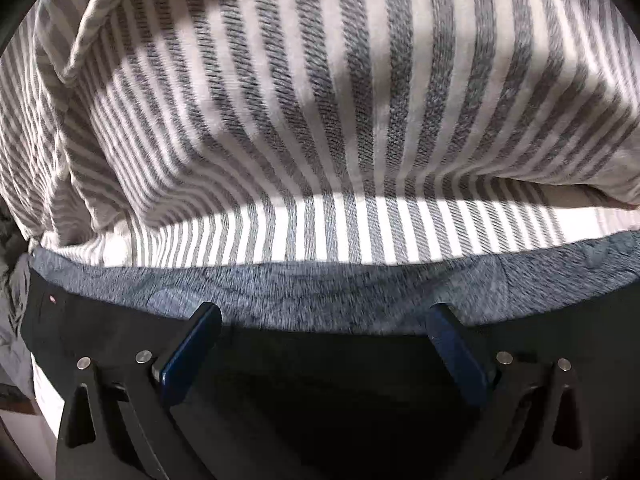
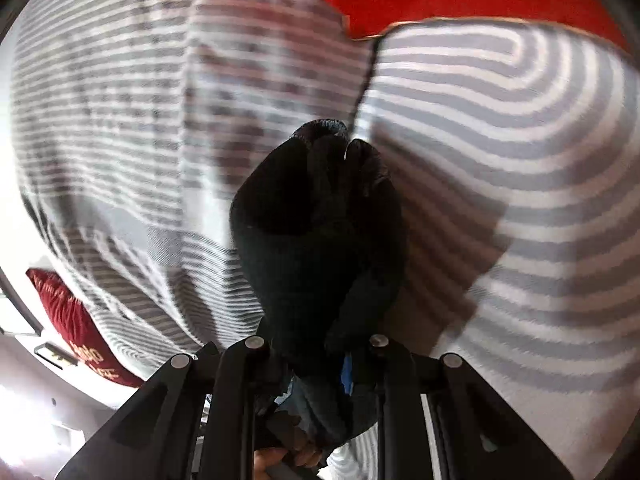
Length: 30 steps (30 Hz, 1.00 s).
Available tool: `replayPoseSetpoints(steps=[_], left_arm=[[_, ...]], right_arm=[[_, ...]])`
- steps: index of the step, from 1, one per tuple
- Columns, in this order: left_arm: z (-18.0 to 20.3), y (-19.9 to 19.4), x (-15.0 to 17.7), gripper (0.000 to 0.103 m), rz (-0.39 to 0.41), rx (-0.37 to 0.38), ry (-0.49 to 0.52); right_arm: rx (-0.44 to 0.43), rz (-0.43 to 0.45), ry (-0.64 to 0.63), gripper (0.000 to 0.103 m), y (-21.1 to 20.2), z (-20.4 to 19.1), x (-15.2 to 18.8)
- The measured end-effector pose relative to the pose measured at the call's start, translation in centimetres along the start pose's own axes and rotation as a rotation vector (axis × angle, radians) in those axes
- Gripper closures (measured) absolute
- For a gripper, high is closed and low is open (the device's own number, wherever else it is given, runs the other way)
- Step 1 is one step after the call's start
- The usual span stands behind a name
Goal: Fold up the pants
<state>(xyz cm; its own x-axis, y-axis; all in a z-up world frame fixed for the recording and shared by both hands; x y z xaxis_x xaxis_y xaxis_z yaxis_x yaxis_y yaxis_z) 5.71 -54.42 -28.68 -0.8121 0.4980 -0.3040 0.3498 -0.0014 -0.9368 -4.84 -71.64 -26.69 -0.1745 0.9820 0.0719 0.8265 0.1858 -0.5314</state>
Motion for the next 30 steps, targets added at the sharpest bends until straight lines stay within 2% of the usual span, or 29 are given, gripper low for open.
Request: replayPoseSetpoints(steps=[4, 5, 7, 9, 11, 13, 15, 20, 26, 30], left_arm=[[0.4, -3.0, 1.4, 0.0, 0.049, 0.061, 0.0], [1.3, -3.1, 2.1, 0.0, 0.034, 0.068, 0.032], [3.2, -1.2, 4.0, 0.0, -0.004, 0.021, 0.126], [3.4, -1.6, 4.4, 0.0, 0.083, 0.027, 0.102], [3.1, -1.8, 4.3, 0.0, 0.062, 0.054, 0.087], [2.1, -1.6, 4.2, 0.0, -0.001, 0.109, 0.06], [0.0, -1.6, 3.9, 0.0, -0.014, 0.148, 0.036], [-6.3, -4.1, 3.7, 0.0, 0.053, 0.172, 0.005], [-14.3, -5.1, 5.7, 0.0, 0.045, 0.111, -0.047], [-20.5, -4.3, 8.4, 0.0, -0.003, 0.06, -0.129]], right_arm=[[-0.014, -0.006, -0.028, 0.083, -0.2, -1.5, 0.7], [-0.016, -0.006, -0.033, 0.083, -0.1, -1.9, 0.9], [-0.027, -0.011, -0.047, 0.083, -0.2, -2.9, 1.4], [-0.027, -0.028, -0.077, 0.083, 0.1, -4.1, 2.2], [-0.028, -0.041, -0.114, 0.083, 0.3, -5.5, 2.9], [-0.036, -0.052, -0.152, 0.083, 0.7, -7.2, 3.7], [-0.042, -0.061, -0.18, 0.083, 1.3, -8.7, 4.6], [0.005, -0.103, -0.324, 0.083, 4.1, -13.2, 8.6], [0.158, -0.187, -0.581, 0.083, 9.7, -17.0, 16.0], [0.297, -0.248, -0.734, 0.083, 14.2, -16.4, 21.1]])
Point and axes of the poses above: each gripper's, at about its wrist camera, not at the fingertips, and y roughly the way its jaws point, z to its right, x to its underside, the point moved 6 cm from there along y, roughly the way its jaws point, and after that the axes turned 1 degree about -z, right-handed, at the moved point
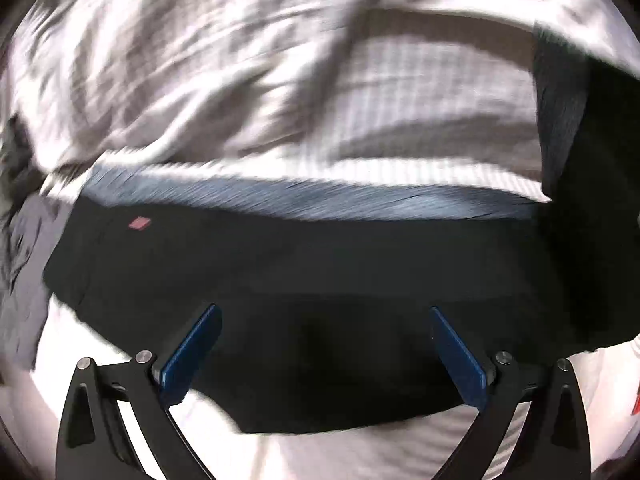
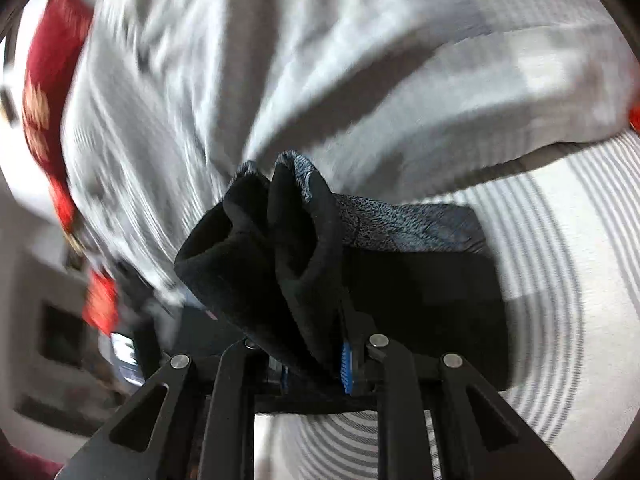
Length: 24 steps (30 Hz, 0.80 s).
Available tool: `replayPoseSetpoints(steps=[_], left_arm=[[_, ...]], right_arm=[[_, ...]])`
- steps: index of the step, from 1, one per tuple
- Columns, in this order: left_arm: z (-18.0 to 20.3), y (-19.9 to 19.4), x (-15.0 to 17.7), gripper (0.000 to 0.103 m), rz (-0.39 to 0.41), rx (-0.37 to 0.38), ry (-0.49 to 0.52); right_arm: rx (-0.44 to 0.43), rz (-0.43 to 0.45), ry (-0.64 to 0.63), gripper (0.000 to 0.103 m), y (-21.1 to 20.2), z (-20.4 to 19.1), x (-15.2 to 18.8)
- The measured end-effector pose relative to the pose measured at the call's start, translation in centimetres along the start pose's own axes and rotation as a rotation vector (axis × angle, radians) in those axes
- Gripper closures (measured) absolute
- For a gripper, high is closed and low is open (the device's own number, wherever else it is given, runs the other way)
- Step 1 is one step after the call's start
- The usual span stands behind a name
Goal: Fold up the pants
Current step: 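Fold the held trouser end over onto the trousers with the right gripper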
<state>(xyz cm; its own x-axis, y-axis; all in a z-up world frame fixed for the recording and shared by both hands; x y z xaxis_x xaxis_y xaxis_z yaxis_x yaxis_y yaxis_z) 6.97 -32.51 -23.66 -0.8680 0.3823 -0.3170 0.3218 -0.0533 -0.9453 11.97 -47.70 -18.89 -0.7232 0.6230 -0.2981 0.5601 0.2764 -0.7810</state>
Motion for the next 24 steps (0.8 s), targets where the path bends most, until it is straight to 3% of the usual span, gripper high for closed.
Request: replayPoseSetpoints(steps=[6, 11, 13, 14, 18, 24], left_arm=[[-7.9, 1.0, 2.5, 0.0, -0.04, -0.058, -0.088], [-12.5, 1.4, 3.4, 0.0, -0.053, -0.086, -0.134], [-13.7, 1.7, 3.6, 0.0, -0.057, -0.091, -0.146], [-14.2, 1.8, 3.6, 0.0, -0.056, -0.093, -0.151], [-15.3, 1.7, 3.3, 0.0, -0.049, -0.093, -0.153], [-14.5, 1.8, 3.2, 0.0, -0.047, -0.069, -0.132]], right_arm=[[0.273, -0.13, -0.241, 0.082, 9.0, -3.7, 5.3], [0.497, -0.149, -0.466, 0.059, 12.7, -5.4, 8.0], [0.514, -0.152, -0.591, 0.035, 12.7, -7.1, 9.3], [0.513, -0.15, -0.644, 0.033, 12.5, -8.2, 9.8], [0.415, -0.127, -0.776, 0.033, 9.3, -11.0, 12.1], [0.53, -0.089, -0.808, 0.033, 6.9, -9.4, 11.4]])
Point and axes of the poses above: each gripper's, at about its wrist camera, not at the fingertips, and y roughly the way its jaws point, z to its right, x to its underside, the point moved 6 cm from there along y, roughly the way its jaws point, and after that the axes turned 1 degree about -z, right-handed, at the moved point
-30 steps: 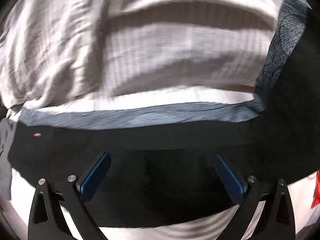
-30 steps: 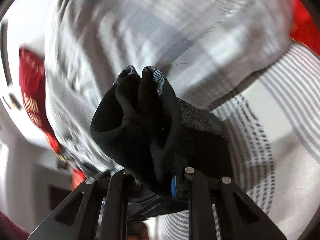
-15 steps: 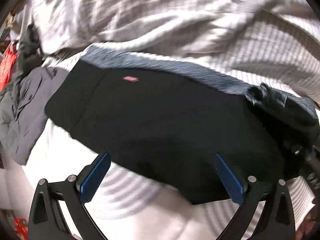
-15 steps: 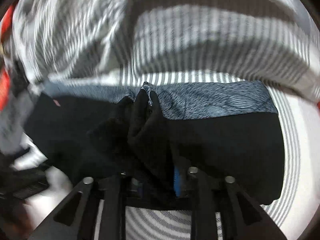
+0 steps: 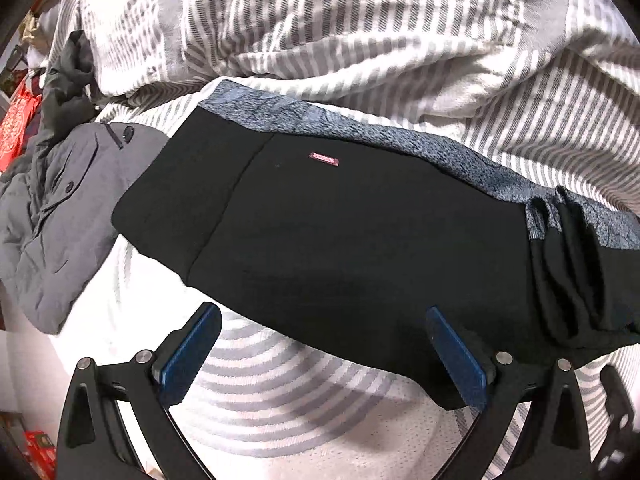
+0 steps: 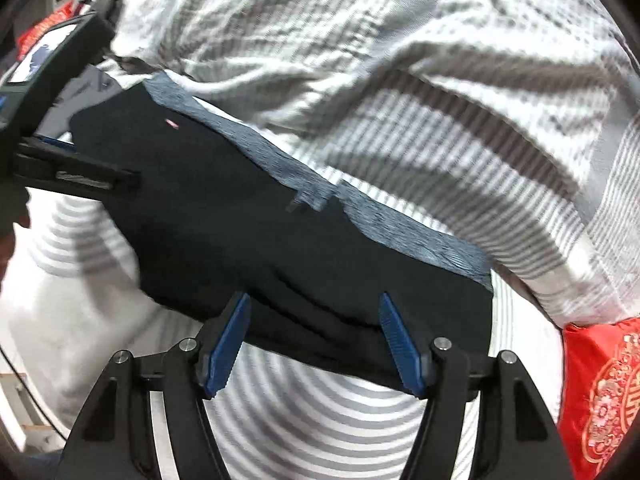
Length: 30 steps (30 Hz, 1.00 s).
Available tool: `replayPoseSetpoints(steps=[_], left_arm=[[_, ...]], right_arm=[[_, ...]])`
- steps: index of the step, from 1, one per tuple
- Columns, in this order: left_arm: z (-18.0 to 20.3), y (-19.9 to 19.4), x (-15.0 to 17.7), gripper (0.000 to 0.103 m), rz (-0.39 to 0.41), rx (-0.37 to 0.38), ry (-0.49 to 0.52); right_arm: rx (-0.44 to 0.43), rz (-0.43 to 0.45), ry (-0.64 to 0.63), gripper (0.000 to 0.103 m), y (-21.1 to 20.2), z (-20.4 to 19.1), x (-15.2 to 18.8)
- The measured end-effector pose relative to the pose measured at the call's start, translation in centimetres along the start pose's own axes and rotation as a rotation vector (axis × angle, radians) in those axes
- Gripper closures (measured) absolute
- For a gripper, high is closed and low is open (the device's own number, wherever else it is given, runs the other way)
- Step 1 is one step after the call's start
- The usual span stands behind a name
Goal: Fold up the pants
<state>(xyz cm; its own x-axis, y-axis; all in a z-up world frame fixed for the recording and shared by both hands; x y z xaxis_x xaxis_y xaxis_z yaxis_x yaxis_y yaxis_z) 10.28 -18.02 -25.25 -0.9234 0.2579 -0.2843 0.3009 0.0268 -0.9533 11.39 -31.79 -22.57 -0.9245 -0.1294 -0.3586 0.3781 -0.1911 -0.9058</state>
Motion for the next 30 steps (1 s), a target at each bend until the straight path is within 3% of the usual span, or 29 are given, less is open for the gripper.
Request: replayPoseSetpoints(steps=[9, 11, 12, 13, 15, 17, 21, 23, 24, 25, 26, 30], left_arm=[[0.6, 0.1, 0.6, 0.0, -0.02, 0.02, 0.021], [0.3, 0.2, 0.6, 0.0, -0.026, 0.018, 0.017], [0.2, 0.2, 0.6, 0.0, -0.028, 0.018, 0.014], [0.1, 0.1, 0.6, 0.0, -0.03, 0.018, 0.009], [-0.2, 0.0, 0.6, 0.0, -0.027, 0.015, 0.009], [-0.5, 0.1, 0.6, 0.0, -0.025, 0.012, 0.011], [-0.6, 0.7, 0.8, 0.0, -0.053, 0.008, 0.005], [-0.4, 0.4, 0.6, 0.0, -0.055, 0.019, -0.001], [-0.2, 0.0, 0.4, 0.0, -0.046, 0.026, -0.001], [0.1, -0.4, 0.1, 0.0, -0.034, 0.033, 0.007], [0.7, -0.7, -0.3, 0.0, -0.027, 0.043, 0.021], [4.6, -2.6, -2.2, 0.0, 0.001, 0.13, 0.073]], right_arm=[[0.022, 0.022, -0.074, 0.039, 2.2, -1.7, -1.6], [0.005, -0.007, -0.064, 0.053, 3.4, -1.6, -1.9], [-0.023, -0.038, -0.044, 0.082, 4.1, -1.5, -2.1], [-0.048, -0.06, -0.021, 0.089, 4.5, -1.4, -2.1], [-0.067, -0.053, 0.034, 0.092, 4.2, -0.8, -2.6], [-0.071, -0.034, 0.041, 0.092, 3.3, -1.4, -2.5], [-0.091, -0.125, -0.052, 0.086, 5.3, -4.6, 0.2], [-0.086, -0.091, -0.059, 0.082, 4.8, -4.6, 0.2], [-0.121, -0.084, -0.034, 0.069, 4.3, -4.3, 0.0], [-0.17, -0.079, -0.003, 0.047, 3.7, -3.9, -0.1], [-0.201, -0.069, 0.03, 0.04, 2.9, -3.2, -0.2], [-0.221, -0.034, 0.263, 0.039, 0.1, 2.9, 0.6]])
Point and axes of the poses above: each gripper's, at about its wrist camera, not at the fingertips, and y roughly the way its jaws point, z to its right, x to its underside, the point moved 6 cm from there along y, roughly the way its jaws point, and after that the axes turned 1 degree about -z, right-handed, at the moved point
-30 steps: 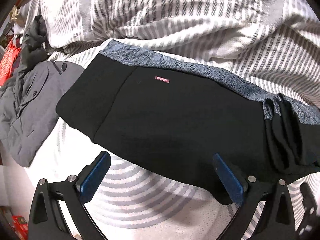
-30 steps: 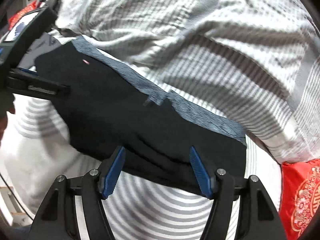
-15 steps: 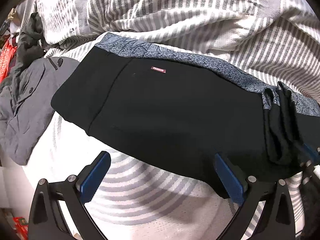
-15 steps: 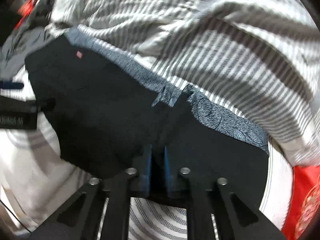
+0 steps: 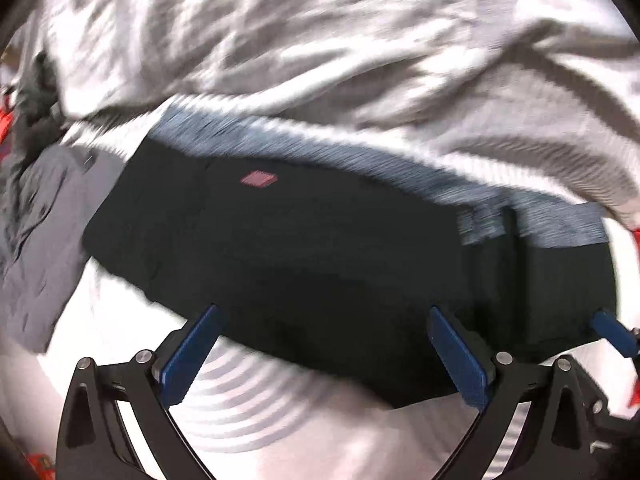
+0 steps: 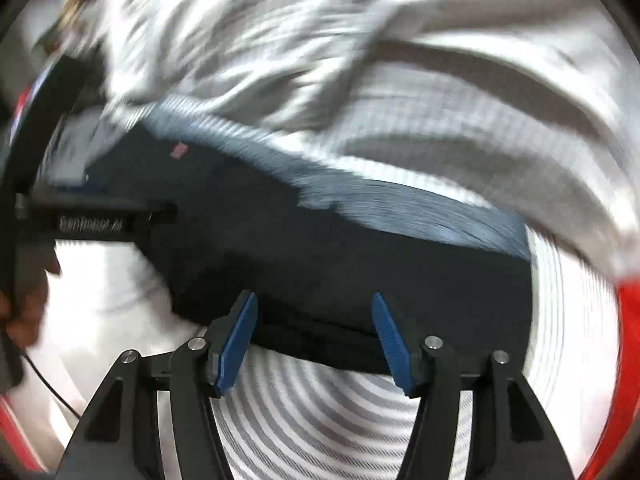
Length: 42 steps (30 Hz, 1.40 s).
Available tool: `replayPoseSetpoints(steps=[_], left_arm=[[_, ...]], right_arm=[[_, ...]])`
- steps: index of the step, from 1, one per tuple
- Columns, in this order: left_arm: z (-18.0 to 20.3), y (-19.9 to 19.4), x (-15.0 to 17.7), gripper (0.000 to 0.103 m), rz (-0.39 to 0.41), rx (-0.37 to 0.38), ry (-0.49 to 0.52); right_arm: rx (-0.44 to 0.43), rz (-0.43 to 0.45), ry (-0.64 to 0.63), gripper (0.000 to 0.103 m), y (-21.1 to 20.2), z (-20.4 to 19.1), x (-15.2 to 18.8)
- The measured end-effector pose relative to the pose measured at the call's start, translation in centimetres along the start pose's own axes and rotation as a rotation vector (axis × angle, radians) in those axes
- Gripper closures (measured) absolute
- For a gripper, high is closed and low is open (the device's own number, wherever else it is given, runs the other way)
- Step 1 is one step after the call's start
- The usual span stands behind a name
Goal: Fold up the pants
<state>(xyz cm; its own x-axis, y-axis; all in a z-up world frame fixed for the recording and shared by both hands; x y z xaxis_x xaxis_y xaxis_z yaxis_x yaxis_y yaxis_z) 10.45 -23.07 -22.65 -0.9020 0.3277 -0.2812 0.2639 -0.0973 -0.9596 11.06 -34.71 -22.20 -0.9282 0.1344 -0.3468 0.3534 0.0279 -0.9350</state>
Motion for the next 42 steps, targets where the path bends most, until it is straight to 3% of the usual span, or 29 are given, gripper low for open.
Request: replayPoseSetpoints(steps=[2, 3, 4, 7, 9, 12, 15, 17, 19, 21, 25, 30, 31, 32, 35, 37, 38, 42], left_arm=[[2.9, -0.8, -1.4, 0.0, 0.028, 0.069, 0.029], [4.1, -1.0, -2.0, 0.0, 0.037, 0.096, 0.041], [6.2, -1.2, -2.8, 0.0, 0.047, 0.139, 0.064], [10.5, -0.9, -4.0, 0.0, 0.039, 0.223, 0.109], [13.3, 0.0, -4.5, 0.0, 0.031, 0.276, 0.128], [15.2, 2.3, -4.9, 0.0, 0.012, 0.279, 0.142], [14.9, 5.6, -3.9, 0.0, -0.052, 0.211, 0.14], [13.6, 8.7, -2.2, 0.0, -0.144, 0.175, 0.112], [12.2, 9.9, -1.2, 0.0, -0.163, 0.263, 0.018], [11.8, 9.9, -1.1, 0.0, -0.174, 0.265, -0.002], [12.0, 8.4, -1.7, 0.0, -0.14, 0.157, 0.038], [10.0, 6.2, -3.8, 0.0, -0.041, 0.088, -0.05], [9.6, 6.8, -4.2, 0.0, -0.033, 0.025, -0.045], [9.3, 7.7, -4.1, 0.0, -0.057, -0.022, -0.037], [8.6, 8.8, -3.5, 0.0, -0.08, -0.006, -0.08], [8.2, 8.1, -2.9, 0.0, -0.075, -0.048, -0.059], [8.2, 7.6, -2.8, 0.0, -0.073, -0.073, -0.048], [7.0, 5.3, -1.2, 0.0, -0.094, -0.113, -0.037]], right_arm=[[-0.02, -0.027, 0.168, 0.048, -0.6, 3.8, 0.2], [-0.034, -0.05, 0.265, 0.068, -0.6, 6.1, 0.6], [-0.047, -0.068, 0.346, 0.082, -0.4, 8.0, 0.9], [-0.076, -0.086, 0.557, 0.088, 0.1, 13.2, 1.9], [-0.083, -0.075, 0.609, 0.088, 0.3, 15.0, 1.8], [-0.124, -0.067, 0.622, 0.088, 0.9, 16.0, 0.8], [-0.159, -0.093, 0.631, 0.088, 2.6, 16.2, 0.7], [-0.162, -0.131, 0.628, 0.088, 4.6, 16.4, 1.0], [-0.185, -0.146, 0.645, 0.088, 6.1, 16.4, 1.7], [-0.208, -0.134, 0.659, 0.088, 6.1, 16.7, 1.9], [-0.237, -0.157, 0.637, 0.088, 5.6, 16.9, 1.7], [-0.257, -0.172, 0.615, 0.088, 4.6, 16.8, 1.7], [-0.256, -0.169, 0.605, 0.088, 4.4, 16.7, 1.7], [-0.256, -0.167, 0.596, 0.088, 4.4, 16.5, 1.6], [-0.271, -0.158, 0.587, 0.088, 3.3, 16.2, 1.6], [-0.286, -0.149, 0.577, 0.087, 2.1, 16.1, 1.8], [-0.292, -0.149, 0.575, 0.085, 1.7, 16.1, 2.1], [-0.315, -0.163, 0.58, 0.056, 0.0, 15.9, 3.1]])
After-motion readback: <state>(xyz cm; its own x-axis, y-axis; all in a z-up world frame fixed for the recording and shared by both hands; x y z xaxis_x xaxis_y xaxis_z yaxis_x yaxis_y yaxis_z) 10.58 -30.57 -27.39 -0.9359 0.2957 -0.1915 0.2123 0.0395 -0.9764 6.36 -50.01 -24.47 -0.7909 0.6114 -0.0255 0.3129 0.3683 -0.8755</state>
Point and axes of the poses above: each gripper's, at about its wrist camera, not at the fingertips, and y roughly the way its jaws point, z to its right, x to its underside, the point moved 6 cm from there along y, roughly the way its jaws point, and after that the axes turned 1 degree about -z, right-handed, at the moved point
